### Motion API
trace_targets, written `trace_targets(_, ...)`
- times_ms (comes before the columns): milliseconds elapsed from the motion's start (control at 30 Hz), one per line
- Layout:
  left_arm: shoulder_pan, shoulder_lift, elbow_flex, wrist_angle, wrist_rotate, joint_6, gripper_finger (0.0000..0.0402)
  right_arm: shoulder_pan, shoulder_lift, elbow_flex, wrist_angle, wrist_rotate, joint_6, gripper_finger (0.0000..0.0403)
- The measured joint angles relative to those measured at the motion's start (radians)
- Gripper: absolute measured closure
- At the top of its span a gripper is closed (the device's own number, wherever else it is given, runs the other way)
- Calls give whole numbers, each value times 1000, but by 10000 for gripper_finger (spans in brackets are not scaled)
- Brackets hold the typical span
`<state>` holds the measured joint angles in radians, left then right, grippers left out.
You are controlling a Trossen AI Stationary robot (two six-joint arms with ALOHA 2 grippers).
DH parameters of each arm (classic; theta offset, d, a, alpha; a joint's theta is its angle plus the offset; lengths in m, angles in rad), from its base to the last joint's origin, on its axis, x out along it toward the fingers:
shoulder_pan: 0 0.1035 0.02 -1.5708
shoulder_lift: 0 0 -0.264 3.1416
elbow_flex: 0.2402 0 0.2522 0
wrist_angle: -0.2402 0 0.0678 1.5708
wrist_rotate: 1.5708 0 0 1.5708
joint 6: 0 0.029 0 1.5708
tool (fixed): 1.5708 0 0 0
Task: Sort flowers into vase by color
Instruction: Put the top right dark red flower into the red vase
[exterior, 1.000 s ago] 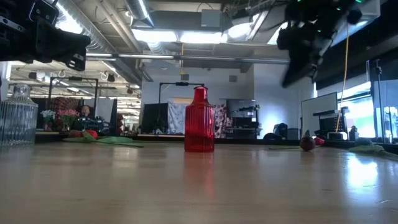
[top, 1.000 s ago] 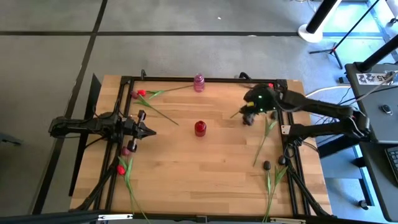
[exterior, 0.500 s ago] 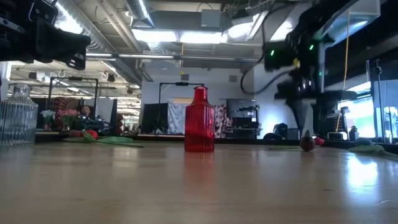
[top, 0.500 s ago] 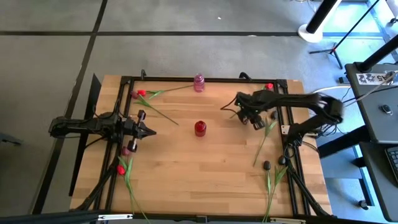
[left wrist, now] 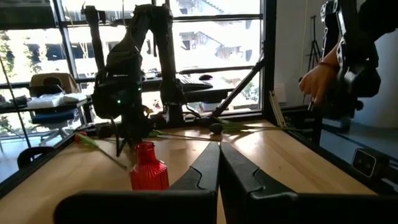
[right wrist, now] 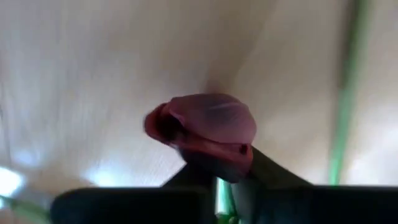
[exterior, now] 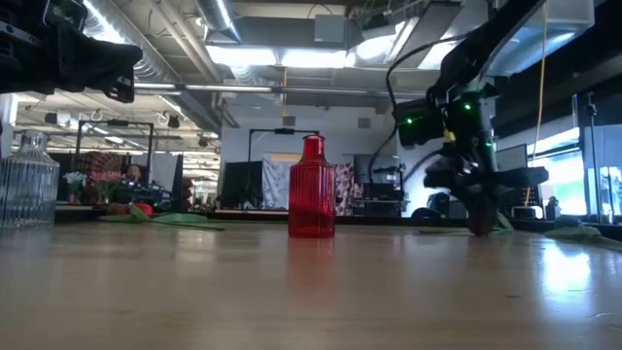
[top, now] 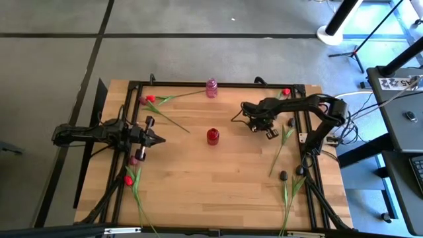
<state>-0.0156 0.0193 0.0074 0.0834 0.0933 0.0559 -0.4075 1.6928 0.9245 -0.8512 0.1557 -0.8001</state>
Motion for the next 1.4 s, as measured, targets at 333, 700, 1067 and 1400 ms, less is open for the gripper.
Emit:
trace_targets(333,-1,0,0,61,-38,-349,401,139,-19,199,-39,-96,160,396)
trace_targets(700,0,0,0,84,-212,-621,401,313,-111,480,-126,-180,310,394)
trace_targets(1067,0,0,0,84,-212,-622,401,325,-210,732,99,-273,407,396)
trace_targets(1400,0,0,0,84,-212,-622,401,416,-251,784,432,-256,697,399)
